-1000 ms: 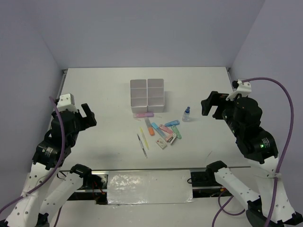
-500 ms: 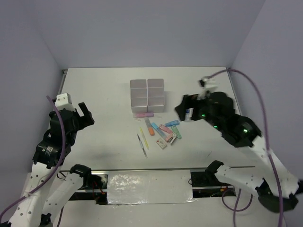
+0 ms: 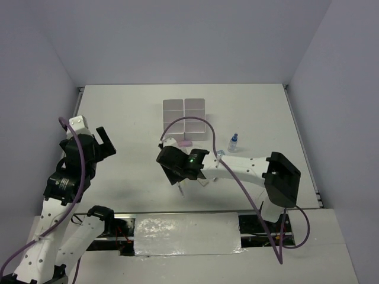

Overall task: Sort the stationery into containers
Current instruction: Pick up the pen from the center of the board.

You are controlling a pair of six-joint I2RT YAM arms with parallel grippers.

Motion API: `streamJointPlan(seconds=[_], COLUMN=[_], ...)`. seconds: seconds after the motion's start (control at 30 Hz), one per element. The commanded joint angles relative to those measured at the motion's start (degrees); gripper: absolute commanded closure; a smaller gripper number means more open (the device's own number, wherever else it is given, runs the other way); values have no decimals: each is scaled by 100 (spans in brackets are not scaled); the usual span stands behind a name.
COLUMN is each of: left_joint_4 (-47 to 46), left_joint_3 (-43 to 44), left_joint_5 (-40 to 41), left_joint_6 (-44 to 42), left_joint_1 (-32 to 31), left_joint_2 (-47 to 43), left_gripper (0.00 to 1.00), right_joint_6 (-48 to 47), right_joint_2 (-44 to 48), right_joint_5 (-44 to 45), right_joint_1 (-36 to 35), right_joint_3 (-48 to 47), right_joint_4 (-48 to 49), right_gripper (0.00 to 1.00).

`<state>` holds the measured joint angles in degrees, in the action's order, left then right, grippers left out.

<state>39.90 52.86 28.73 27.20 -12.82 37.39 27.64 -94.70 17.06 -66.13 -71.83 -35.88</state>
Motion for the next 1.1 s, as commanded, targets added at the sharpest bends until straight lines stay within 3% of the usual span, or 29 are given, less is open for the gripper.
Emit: streamJointPlan(seconds=[0.0, 0.4, 1.07], left_joint_4=[-123, -211, -263], left_joint_3=[67, 22, 14], left_joint_5=[98, -69, -219], left_joint_6=[48, -13, -57], left_joint_1=[25, 34, 34], left_joint_2=[-47, -153, -91], left_gripper=[1, 1, 1], right_joint_6=[277, 312, 304], right_joint_2=[-198, -1217, -1525], right_joint_5=[9, -97, -344], right_joint_1=[-58, -67, 65], right_joint_3=[-279, -296, -50], right_joint_4=[493, 705, 934], right_gripper=[46, 52, 53])
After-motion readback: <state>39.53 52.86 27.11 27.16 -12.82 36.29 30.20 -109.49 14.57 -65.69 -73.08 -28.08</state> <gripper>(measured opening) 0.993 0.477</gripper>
